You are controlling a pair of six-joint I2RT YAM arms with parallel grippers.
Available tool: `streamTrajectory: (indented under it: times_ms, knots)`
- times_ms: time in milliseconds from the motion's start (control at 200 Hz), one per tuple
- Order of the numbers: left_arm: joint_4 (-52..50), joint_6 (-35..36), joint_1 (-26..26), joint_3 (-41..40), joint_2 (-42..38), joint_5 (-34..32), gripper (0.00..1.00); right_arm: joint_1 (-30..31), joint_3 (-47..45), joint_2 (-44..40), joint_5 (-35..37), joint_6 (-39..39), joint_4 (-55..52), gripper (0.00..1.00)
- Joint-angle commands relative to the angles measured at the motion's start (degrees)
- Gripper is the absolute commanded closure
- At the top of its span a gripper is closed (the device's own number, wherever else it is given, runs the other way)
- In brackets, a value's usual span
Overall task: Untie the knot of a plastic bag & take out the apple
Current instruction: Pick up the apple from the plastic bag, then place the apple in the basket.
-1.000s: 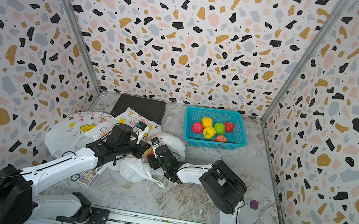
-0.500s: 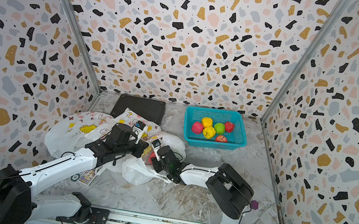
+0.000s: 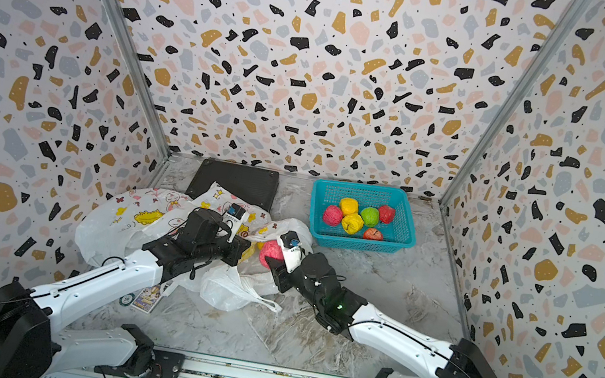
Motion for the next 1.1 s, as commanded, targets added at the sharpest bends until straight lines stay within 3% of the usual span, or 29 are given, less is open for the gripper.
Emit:
streamTrajectory:
  times_ms: [0, 100, 185, 320, 435, 476, 506, 601, 691, 751, 771, 821, 881, 966, 1091]
  knots:
    - [0.90, 0.73, 0.35, 0.92, 0.24, 0.51, 1.00, -3.41, 1.88, -2.60, 9.61, -0.71, 0.86, 0.89]
    - [0.99, 0.63, 0.36, 0.93, 0.35, 0.82, 1.00, -11.59, 4.57, -1.64, 8.77, 4.97, -1.89, 0.89]
    - [0.99, 0.49, 0.30, 1.17, 0.42, 1.43, 1.00, -17.94, 10.17, 3.76, 15.16, 5.52, -8.05, 0.85]
    - [1.08, 0.52, 0.28, 1.01, 0.20, 2.19, 1.00, -32.41, 22.21, 21.51, 6.93, 9.77, -16.40, 0.74]
    - [0.81, 0.66, 0.18, 1.08, 0.11, 2.60, 1.00, -38.24, 34.23, 33.10, -0.21, 10.27, -24.95, 0.25]
    - [0.88, 0.63, 0.19, 1.07, 0.15, 2.78, 1.00, -38.81, 37.05, 34.38, -1.66, 9.37, -27.31, 0.03]
    - [0.82, 0.67, 0.19, 1.04, 0.24, 2.79, 1.00, -38.96, 38.74, 34.49, -1.72, 9.05, -29.04, 0.00]
    - [0.98, 0.54, 0.19, 1.42, 0.44, 3.31, 1.00, -38.77, 37.83, 30.22, -5.92, 7.65, -30.00, 0.00]
    - [1.33, 0.24, 0.19, 1.70, 0.52, 3.60, 1.00, -35.90, 27.61, 20.31, -6.98, 5.31, -25.44, 0.00]
    - [1.42, 0.14, 0.19, 2.04, 0.77, 3.84, 1.00, -33.40, 21.58, 13.18, -13.22, 4.45, -24.90, 0.03]
    - [1.43, 0.03, 0.19, 2.20, 0.79, 3.95, 1.00, -31.89, 19.24, 10.80, -14.60, 4.58, -24.36, 0.07]
    - [1.35, -0.11, 0.19, 2.58, 1.19, 3.83, 1.00, -27.58, 13.33, 4.57, -18.98, 3.62, -23.34, 0.26]
    - [1.35, -0.34, 0.19, 3.09, 1.47, 3.57, 1.00, -20.32, 5.00, -1.78, -19.92, 3.35, -16.73, 0.45]
    - [0.89, -0.38, 0.19, 3.73, 1.92, 3.68, 1.00, -12.83, -1.59, -4.86, -24.80, 3.42, -11.20, 0.65]
    - [1.68, -1.02, 0.10, 3.85, 2.31, 4.30, 1.00, -9.31, 0.05, 2.59, -28.52, 3.00, -9.88, 0.77]
